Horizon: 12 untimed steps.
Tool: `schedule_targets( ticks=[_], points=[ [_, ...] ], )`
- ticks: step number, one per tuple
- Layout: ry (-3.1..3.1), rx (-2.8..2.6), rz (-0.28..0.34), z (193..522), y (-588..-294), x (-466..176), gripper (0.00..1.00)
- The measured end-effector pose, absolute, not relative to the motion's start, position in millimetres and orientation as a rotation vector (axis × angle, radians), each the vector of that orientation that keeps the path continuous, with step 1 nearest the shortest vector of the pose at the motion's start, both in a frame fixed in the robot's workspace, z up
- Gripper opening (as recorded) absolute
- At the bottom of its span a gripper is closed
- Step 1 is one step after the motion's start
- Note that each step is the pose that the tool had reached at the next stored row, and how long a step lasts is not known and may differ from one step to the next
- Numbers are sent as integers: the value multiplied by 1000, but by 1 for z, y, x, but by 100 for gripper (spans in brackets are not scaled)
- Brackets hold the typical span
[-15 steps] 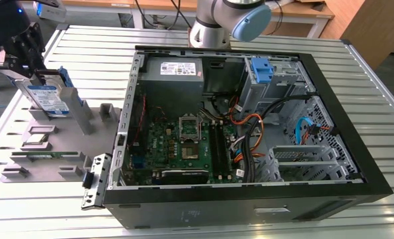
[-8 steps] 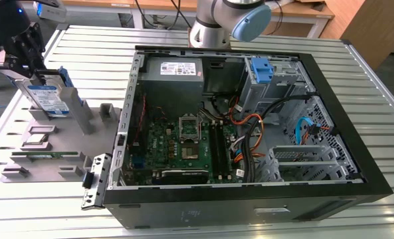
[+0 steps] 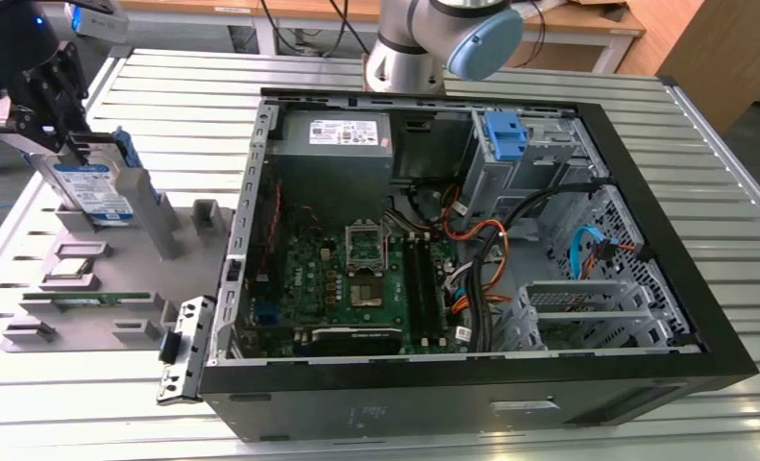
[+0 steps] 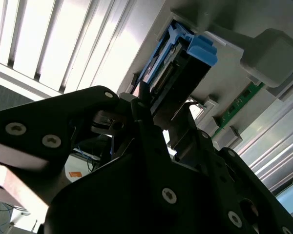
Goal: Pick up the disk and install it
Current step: 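Pick up the disk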
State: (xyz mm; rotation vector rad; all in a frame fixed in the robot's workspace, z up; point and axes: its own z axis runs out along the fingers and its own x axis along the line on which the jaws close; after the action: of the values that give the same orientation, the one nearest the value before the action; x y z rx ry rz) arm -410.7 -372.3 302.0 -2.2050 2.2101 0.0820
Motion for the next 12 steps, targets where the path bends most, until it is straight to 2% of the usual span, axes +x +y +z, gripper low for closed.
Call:
schedule_targets(
  ticks=[12],
  points=[
    [2226, -2188, 82, 302, -372, -411, 42]
  ],
)
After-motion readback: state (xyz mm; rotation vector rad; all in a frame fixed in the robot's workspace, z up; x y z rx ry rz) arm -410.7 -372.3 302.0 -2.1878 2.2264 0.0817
